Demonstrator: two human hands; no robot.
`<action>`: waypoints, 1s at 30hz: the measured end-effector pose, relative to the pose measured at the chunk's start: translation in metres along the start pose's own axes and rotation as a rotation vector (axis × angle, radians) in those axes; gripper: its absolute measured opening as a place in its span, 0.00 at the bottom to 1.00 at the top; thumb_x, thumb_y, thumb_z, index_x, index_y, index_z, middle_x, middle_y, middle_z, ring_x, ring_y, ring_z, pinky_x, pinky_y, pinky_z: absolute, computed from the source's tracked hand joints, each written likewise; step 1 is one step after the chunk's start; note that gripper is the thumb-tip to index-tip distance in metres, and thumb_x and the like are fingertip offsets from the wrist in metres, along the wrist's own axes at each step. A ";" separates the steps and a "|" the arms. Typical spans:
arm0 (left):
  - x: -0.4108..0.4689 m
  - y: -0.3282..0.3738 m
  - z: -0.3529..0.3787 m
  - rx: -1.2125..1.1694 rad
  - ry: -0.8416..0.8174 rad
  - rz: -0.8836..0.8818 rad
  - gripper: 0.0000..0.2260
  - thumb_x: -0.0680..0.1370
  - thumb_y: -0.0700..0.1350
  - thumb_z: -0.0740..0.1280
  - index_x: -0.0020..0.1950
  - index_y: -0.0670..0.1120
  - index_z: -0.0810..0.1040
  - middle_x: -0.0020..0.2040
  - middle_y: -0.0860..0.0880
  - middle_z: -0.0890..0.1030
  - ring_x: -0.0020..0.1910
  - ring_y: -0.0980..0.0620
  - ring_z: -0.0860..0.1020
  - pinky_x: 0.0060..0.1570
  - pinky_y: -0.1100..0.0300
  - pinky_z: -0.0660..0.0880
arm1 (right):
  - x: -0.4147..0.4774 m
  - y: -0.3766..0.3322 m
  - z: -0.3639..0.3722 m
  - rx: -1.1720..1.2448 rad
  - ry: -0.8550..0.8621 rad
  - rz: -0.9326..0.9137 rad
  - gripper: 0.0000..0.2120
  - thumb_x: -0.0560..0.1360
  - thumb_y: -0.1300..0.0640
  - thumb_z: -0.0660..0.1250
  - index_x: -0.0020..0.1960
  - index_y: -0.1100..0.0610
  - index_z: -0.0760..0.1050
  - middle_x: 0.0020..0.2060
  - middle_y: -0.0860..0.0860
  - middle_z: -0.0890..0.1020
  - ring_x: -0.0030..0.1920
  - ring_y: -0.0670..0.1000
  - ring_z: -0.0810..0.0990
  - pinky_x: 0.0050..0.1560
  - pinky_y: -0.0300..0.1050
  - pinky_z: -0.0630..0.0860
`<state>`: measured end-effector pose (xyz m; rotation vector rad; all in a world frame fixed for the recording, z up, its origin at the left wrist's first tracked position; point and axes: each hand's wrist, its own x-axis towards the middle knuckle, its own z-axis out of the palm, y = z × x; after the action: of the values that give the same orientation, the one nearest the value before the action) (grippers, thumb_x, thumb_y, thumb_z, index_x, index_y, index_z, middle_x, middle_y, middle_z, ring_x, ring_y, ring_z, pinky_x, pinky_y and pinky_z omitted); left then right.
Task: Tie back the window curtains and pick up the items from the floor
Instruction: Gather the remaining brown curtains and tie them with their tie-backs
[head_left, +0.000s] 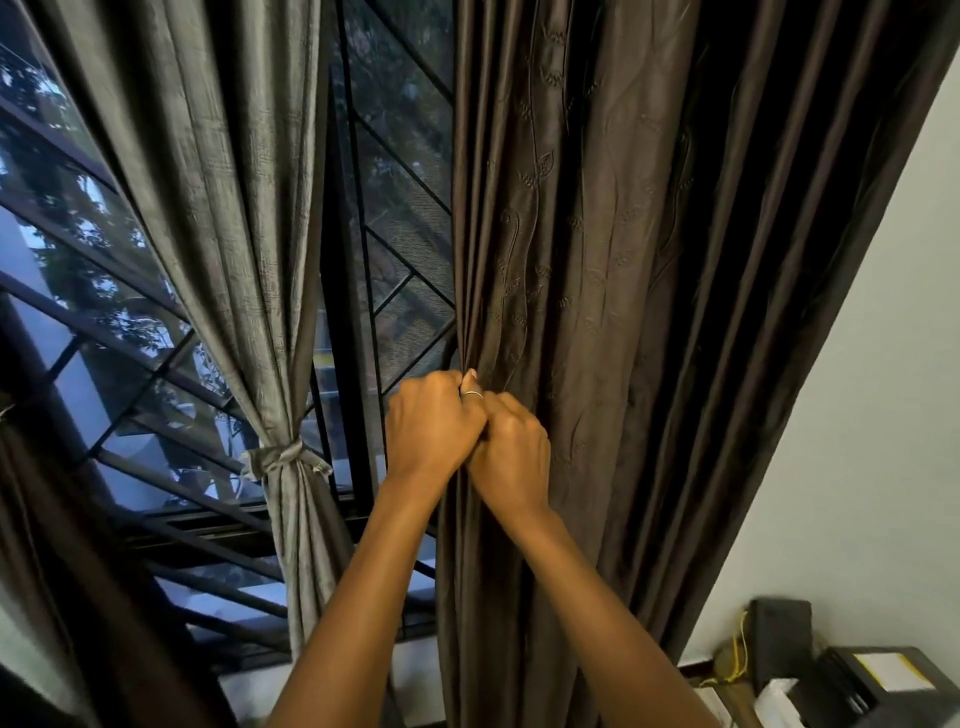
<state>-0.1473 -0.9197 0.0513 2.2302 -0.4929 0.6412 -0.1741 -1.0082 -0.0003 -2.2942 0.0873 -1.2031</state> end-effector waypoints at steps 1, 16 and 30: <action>0.000 0.001 0.000 0.010 -0.001 0.006 0.21 0.82 0.50 0.61 0.29 0.50 0.67 0.26 0.52 0.70 0.28 0.50 0.71 0.29 0.58 0.64 | 0.001 0.001 -0.003 -0.001 -0.015 -0.010 0.05 0.77 0.60 0.66 0.43 0.58 0.77 0.37 0.52 0.79 0.35 0.53 0.78 0.30 0.45 0.69; 0.008 -0.027 -0.007 0.019 0.016 0.102 0.22 0.83 0.50 0.60 0.29 0.50 0.66 0.26 0.50 0.71 0.26 0.48 0.72 0.27 0.54 0.71 | 0.031 0.074 -0.092 0.057 0.226 0.421 0.32 0.77 0.46 0.71 0.74 0.58 0.64 0.62 0.52 0.76 0.63 0.51 0.73 0.60 0.42 0.70; 0.015 -0.045 -0.017 0.082 0.053 0.102 0.22 0.83 0.49 0.60 0.29 0.48 0.64 0.25 0.49 0.68 0.25 0.44 0.71 0.26 0.57 0.63 | 0.024 0.109 -0.105 -0.137 0.154 0.232 0.10 0.79 0.60 0.67 0.39 0.55 0.72 0.32 0.50 0.76 0.33 0.50 0.75 0.34 0.41 0.66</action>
<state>-0.1168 -0.8807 0.0450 2.2697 -0.5656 0.7845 -0.2204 -1.1537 0.0117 -2.2280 0.4928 -1.2823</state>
